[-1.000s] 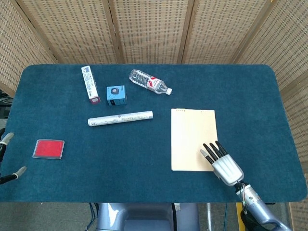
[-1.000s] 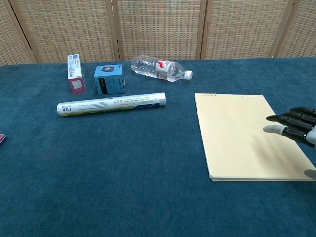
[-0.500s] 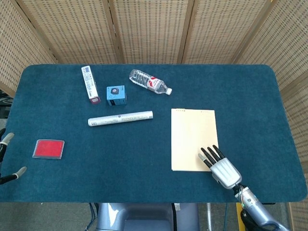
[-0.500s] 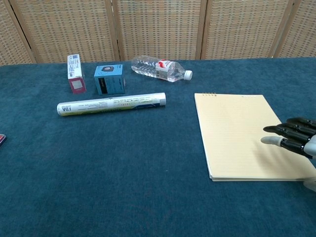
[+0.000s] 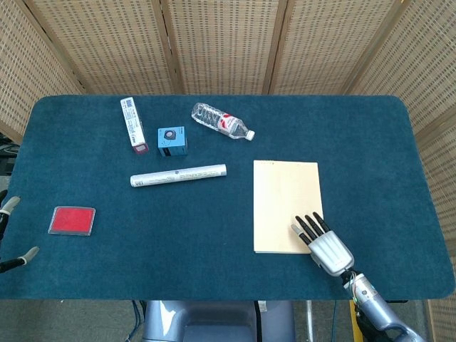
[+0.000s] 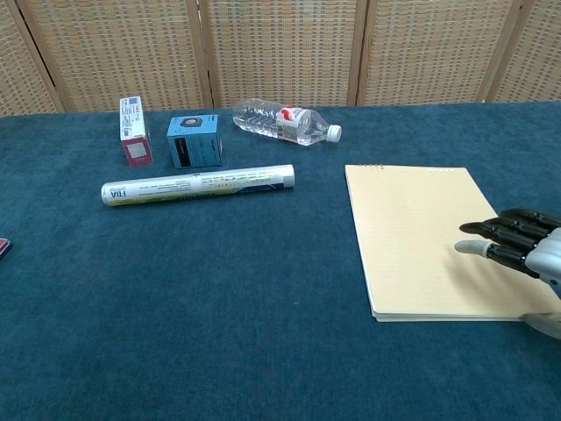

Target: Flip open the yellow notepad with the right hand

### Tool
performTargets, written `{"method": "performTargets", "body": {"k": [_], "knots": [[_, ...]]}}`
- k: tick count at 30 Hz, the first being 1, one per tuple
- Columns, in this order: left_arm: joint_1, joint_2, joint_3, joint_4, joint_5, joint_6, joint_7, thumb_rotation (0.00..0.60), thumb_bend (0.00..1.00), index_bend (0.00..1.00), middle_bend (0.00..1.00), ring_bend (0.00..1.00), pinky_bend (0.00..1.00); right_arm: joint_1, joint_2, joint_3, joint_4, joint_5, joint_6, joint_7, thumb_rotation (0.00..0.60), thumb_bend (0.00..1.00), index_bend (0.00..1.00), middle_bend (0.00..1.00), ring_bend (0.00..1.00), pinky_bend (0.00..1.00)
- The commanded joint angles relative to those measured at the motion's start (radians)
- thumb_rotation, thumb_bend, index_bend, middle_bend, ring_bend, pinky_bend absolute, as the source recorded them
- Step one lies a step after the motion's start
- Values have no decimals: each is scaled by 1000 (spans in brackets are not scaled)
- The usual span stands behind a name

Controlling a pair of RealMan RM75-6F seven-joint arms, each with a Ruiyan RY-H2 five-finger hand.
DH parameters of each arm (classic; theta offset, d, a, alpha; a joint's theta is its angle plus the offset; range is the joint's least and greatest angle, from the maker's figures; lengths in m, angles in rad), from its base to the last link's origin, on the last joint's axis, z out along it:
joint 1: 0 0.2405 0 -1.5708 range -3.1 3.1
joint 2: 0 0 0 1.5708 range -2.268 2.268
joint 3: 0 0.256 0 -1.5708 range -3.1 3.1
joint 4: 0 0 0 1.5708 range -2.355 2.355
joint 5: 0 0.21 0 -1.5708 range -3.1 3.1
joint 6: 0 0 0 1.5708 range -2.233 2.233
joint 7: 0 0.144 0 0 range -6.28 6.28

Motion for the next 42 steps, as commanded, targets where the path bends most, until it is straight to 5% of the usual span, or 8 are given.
{"method": "performTargets", "body": {"k": [1,20,42], "knots": [[0,0,0,0,-1,-2,2,600,0,0,0,0,0,2,-3,1,3,4,-3,0,600,403,0,0,0,0],[0,-2,0,-1,-2,-4,6,600,0,0,0,0,0,21,-27,2,31,29,-22,-12,600,414,3,0,0,0],[-5,-3,-3,-3,-12,-15,14,600,0,0,0,0,0,113,-115,106,125,59,18,67,600,440,69,0,0,0]]}}
